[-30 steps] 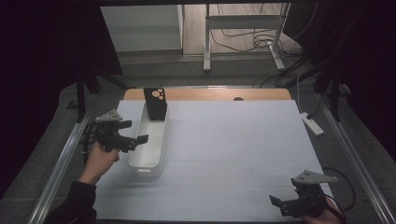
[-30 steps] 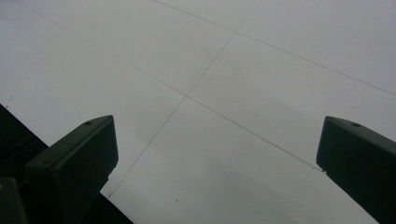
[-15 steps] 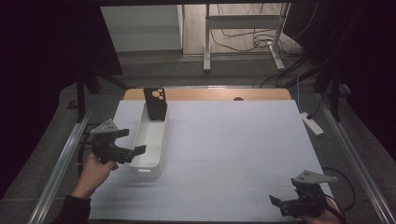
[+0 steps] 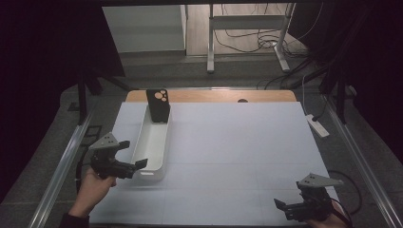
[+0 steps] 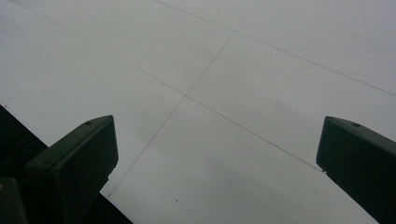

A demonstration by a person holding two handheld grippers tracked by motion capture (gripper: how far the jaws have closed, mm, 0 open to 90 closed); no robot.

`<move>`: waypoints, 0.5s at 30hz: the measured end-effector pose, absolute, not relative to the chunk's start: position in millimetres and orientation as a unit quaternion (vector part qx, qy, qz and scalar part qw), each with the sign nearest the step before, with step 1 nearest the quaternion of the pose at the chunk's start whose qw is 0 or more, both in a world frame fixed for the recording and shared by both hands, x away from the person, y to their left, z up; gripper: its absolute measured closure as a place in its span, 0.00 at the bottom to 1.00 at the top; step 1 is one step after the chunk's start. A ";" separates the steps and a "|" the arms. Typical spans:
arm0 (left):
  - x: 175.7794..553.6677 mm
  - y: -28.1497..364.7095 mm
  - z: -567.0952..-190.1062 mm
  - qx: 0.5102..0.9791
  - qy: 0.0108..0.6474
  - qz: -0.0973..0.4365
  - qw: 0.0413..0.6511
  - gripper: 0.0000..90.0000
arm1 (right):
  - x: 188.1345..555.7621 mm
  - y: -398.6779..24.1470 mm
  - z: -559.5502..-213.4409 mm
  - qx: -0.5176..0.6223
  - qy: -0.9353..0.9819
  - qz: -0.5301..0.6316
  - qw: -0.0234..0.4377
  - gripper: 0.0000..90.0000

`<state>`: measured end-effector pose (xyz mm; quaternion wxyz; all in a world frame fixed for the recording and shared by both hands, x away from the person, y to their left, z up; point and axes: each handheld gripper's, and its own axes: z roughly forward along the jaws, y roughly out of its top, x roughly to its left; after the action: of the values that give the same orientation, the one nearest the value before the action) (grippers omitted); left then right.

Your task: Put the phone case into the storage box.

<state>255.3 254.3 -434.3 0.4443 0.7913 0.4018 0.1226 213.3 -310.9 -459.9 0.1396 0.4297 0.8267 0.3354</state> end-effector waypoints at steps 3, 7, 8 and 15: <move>249.3 253.7 -436.2 0.791 0.402 0.123 0.444 0.00 | 213.3 -311.0 -459.9 0.430 0.827 0.335 0.140 0.00; 240.0 252.5 -438.6 0.790 0.402 0.124 0.446 0.00 | 213.3 -310.9 -459.9 0.430 0.827 0.335 0.139 0.00; 237.8 252.0 -438.9 0.790 0.402 0.123 0.446 0.00 | 213.3 -310.9 -459.9 0.430 0.827 0.335 0.139 0.00; 225.0 247.1 -442.0 0.793 0.398 0.120 0.445 0.00 | 213.4 -310.4 -460.1 0.430 0.828 0.333 0.138 0.00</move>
<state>225.0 247.1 -442.0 0.4449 0.7932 0.3981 0.1203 213.4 -310.4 -460.1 0.1384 0.4302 0.8276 0.3329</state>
